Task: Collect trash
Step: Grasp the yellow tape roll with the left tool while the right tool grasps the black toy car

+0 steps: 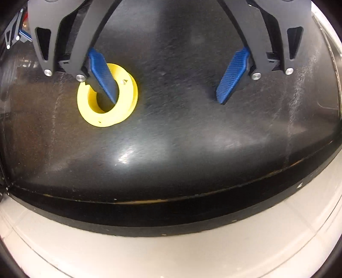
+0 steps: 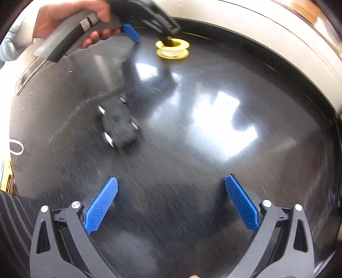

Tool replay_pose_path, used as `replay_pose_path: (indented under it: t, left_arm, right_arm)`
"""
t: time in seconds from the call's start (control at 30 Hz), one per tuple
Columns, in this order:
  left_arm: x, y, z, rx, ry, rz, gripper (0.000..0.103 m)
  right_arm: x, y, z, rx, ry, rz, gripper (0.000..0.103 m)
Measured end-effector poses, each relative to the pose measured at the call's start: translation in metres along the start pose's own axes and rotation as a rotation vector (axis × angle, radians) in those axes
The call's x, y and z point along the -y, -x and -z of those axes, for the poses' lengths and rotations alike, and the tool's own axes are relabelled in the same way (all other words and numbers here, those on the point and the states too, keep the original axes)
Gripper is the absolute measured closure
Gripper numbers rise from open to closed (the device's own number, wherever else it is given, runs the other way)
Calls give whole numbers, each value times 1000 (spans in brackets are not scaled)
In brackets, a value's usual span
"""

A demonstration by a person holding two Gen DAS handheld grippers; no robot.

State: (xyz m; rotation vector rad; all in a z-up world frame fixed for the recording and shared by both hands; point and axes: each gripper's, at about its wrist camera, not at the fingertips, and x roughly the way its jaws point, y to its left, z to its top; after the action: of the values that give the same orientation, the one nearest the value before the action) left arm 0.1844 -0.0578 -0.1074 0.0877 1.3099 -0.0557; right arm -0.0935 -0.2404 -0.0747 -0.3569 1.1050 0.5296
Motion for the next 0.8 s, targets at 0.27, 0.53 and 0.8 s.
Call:
replay_pose_path:
  t: [0.27,0.53,0.8]
  left_arm:
    - [-61,17,51,9,50,-91,88]
    - [-176,54,140,5,362,-151,89]
    - [-273,107,239,-5,632,-226,89]
  right_arm:
    - [-31,-21,-85,-18,85,-56,68]
    - [-21,-26,-128,-55,17,-9,68]
    - [-3,-36,-198,-63,-32,-7,68]
